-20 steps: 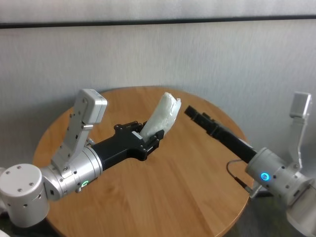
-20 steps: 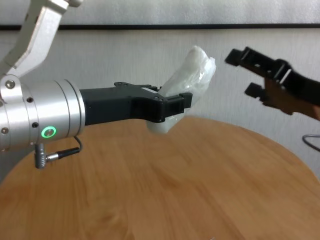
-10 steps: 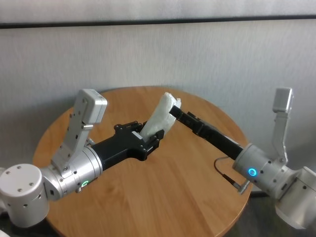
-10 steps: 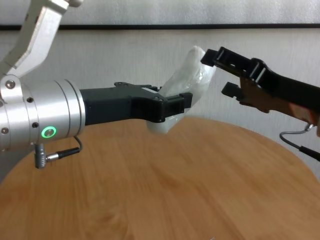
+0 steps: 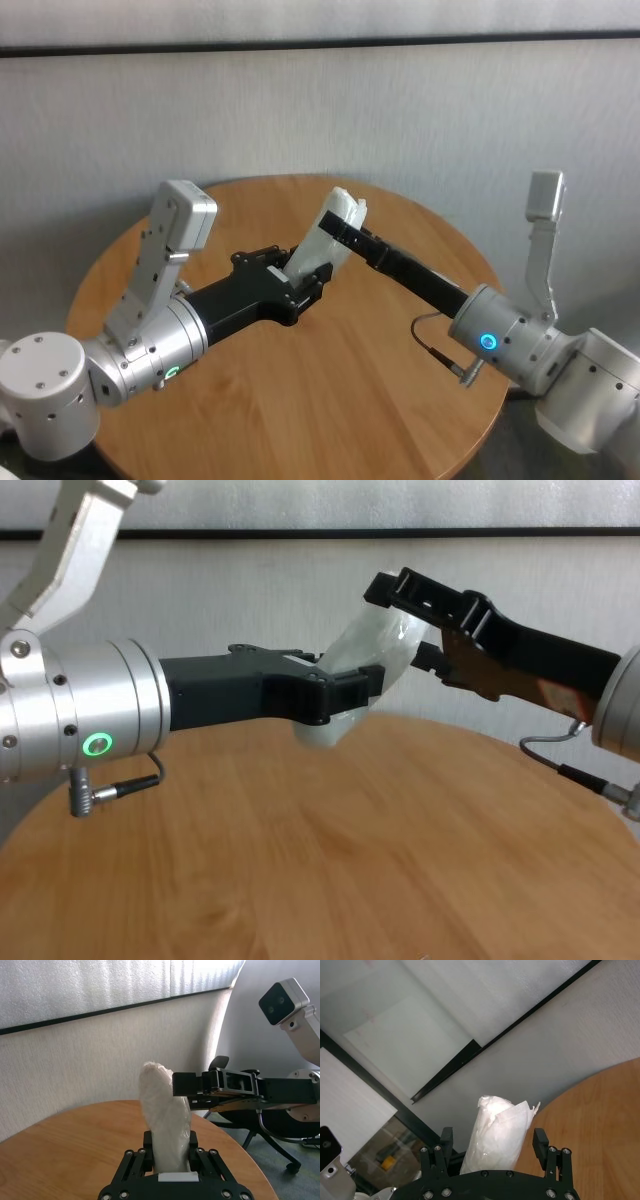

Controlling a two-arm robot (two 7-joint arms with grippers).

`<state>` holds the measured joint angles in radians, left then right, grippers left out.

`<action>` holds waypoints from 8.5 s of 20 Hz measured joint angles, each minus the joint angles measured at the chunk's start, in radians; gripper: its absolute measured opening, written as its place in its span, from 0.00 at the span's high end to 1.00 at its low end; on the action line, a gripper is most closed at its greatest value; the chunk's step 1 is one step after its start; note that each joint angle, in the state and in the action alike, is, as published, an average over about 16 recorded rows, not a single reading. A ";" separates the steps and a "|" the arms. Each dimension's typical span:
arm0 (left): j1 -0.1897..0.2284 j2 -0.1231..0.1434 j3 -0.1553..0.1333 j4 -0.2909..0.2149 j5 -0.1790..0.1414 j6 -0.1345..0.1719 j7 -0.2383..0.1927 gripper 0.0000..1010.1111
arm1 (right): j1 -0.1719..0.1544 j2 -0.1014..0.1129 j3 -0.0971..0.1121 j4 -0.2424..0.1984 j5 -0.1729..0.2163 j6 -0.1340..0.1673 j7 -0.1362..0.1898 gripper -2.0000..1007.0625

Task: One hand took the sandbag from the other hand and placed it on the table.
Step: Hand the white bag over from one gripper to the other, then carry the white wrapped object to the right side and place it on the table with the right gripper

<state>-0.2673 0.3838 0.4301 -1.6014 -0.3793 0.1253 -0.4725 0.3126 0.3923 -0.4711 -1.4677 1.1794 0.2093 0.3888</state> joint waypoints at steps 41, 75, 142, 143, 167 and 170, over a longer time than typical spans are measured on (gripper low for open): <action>0.000 0.000 0.000 0.000 0.000 0.000 0.000 0.59 | 0.050 -0.013 -0.037 0.059 0.038 0.009 -0.009 0.30; 0.000 0.000 0.000 0.000 0.000 0.000 0.000 0.59 | 0.056 -0.008 -0.052 0.060 0.069 0.010 -0.010 0.41; 0.037 0.004 -0.070 -0.024 0.058 -0.011 0.268 0.01 | 0.103 0.036 -0.106 0.101 0.105 -0.041 -0.082 0.41; 0.040 0.000 -0.077 -0.026 0.069 -0.005 0.287 0.01 | 0.103 0.035 -0.106 0.101 0.105 -0.041 -0.081 0.41; 0.057 -0.031 -0.116 -0.033 0.125 0.055 0.382 0.01 | 0.101 0.042 -0.103 0.100 0.082 -0.024 -0.104 0.41; 0.057 -0.030 -0.116 -0.033 0.124 0.053 0.382 0.01 | 0.101 0.046 -0.101 0.101 0.074 -0.019 -0.119 0.41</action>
<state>-0.2098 0.3533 0.3142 -1.6340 -0.2549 0.1788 -0.0902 0.4132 0.4385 -0.5723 -1.3672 1.2532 0.1899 0.2695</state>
